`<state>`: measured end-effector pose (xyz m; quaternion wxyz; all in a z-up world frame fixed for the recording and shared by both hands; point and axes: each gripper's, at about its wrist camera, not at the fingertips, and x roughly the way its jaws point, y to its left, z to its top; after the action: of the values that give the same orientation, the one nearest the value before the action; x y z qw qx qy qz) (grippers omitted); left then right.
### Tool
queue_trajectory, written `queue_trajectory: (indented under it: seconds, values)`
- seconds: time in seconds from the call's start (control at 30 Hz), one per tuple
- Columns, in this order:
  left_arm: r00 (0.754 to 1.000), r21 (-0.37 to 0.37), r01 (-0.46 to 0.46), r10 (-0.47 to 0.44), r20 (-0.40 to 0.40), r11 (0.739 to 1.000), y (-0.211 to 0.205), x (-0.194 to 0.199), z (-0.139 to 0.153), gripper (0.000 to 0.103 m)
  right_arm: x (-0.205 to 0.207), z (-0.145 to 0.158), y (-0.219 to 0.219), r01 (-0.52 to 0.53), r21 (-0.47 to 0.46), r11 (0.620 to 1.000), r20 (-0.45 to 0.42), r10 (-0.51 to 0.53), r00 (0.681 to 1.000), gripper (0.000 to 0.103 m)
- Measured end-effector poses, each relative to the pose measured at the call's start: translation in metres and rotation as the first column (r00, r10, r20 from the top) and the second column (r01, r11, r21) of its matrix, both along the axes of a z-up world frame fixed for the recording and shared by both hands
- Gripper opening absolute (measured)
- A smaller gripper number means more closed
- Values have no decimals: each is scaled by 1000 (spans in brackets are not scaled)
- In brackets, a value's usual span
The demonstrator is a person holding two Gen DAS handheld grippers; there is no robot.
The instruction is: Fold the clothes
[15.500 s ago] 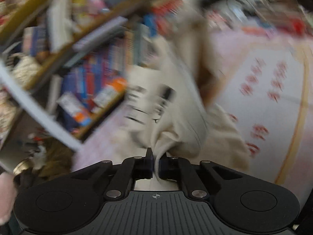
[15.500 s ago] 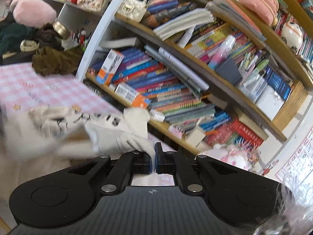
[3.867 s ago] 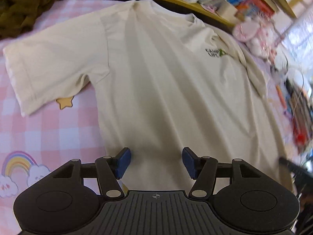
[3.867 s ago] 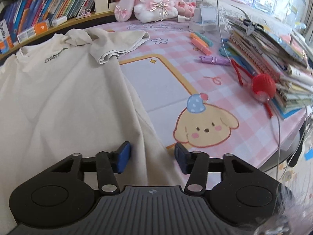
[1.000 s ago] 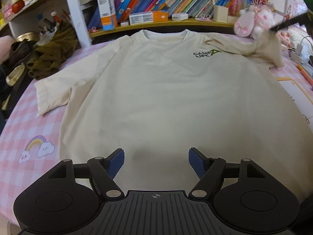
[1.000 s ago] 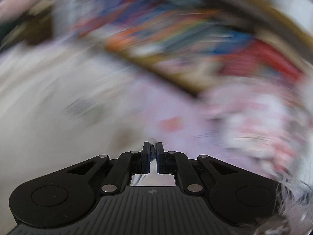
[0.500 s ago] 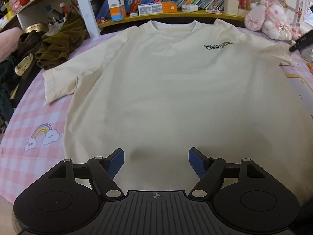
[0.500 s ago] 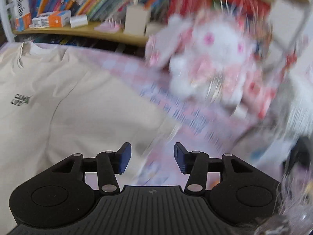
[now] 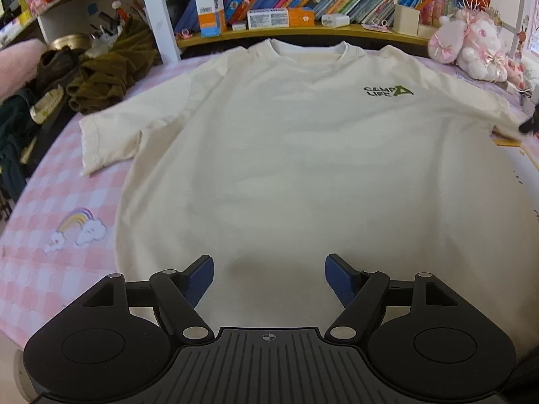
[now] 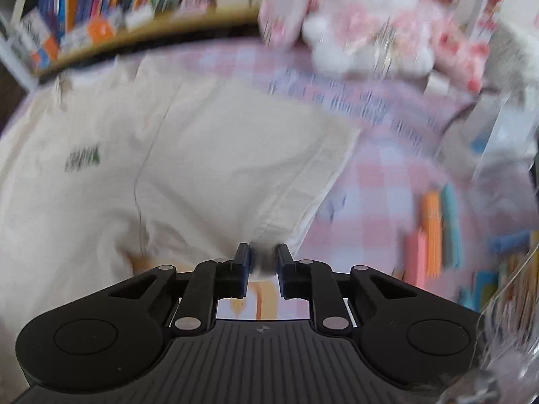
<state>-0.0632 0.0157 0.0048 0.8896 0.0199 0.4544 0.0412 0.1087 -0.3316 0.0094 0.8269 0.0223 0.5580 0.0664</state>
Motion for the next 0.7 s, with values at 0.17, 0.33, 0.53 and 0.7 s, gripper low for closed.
queue_trajectory:
  seconds: [0.17,0.33,0.53,0.7]
  values:
    - [1000,11,-13,13,4,1000,-1,-4,3,75,18,26,-9,-2,-101,995,170,19,985,42]
    - [1000,30,-28,29,-4,999,-4,-5,5,75,74,8,-8,-45,-280,959,209,106,972,37]
    - [998,47,-70,70,2,996,-4,-16,11,75,101,-12,-20,-67,-251,966,136,104,985,20]
    - [995,56,-100,101,-4,993,-1,-22,12,75,111,-16,-26,-38,-312,949,146,88,985,1]
